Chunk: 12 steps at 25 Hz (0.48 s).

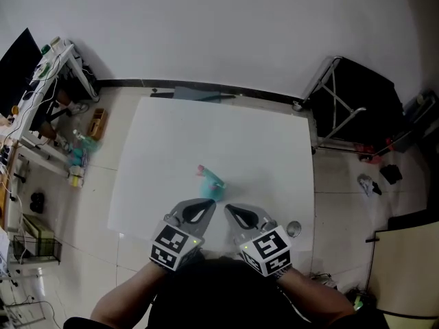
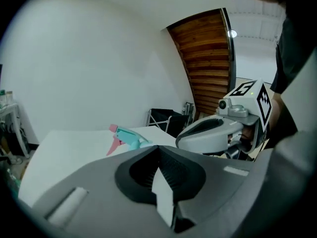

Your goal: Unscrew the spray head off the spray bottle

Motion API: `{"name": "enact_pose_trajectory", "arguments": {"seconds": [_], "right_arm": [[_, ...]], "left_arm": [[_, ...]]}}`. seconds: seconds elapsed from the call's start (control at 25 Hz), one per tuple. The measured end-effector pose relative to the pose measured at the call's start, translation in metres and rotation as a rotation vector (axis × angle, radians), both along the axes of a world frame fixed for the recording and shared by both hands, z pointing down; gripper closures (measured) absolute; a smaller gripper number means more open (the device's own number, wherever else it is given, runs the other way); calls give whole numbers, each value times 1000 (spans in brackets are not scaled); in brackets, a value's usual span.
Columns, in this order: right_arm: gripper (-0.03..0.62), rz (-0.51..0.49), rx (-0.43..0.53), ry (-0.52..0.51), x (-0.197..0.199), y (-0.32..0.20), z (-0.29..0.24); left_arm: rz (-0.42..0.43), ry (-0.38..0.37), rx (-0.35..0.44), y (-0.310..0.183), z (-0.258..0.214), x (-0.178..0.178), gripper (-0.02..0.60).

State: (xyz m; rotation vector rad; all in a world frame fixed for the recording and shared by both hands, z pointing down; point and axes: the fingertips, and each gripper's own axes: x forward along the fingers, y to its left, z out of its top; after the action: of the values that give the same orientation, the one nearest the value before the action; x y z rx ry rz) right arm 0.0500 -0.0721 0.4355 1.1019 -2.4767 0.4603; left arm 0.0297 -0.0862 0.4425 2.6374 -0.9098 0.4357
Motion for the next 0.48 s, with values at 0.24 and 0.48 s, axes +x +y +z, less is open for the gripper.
{"name": "enact_pose_trajectory", "arguments": {"seconds": [0.24,0.48], "right_arm": [[602,28,31,-29,0,2,-5],[602,28,26,-23,-1,2,-4]], "left_arm": [[-33,-23,-2,3,1,-3,569],[-49,-16,3,0,-3,-3,569]]}}
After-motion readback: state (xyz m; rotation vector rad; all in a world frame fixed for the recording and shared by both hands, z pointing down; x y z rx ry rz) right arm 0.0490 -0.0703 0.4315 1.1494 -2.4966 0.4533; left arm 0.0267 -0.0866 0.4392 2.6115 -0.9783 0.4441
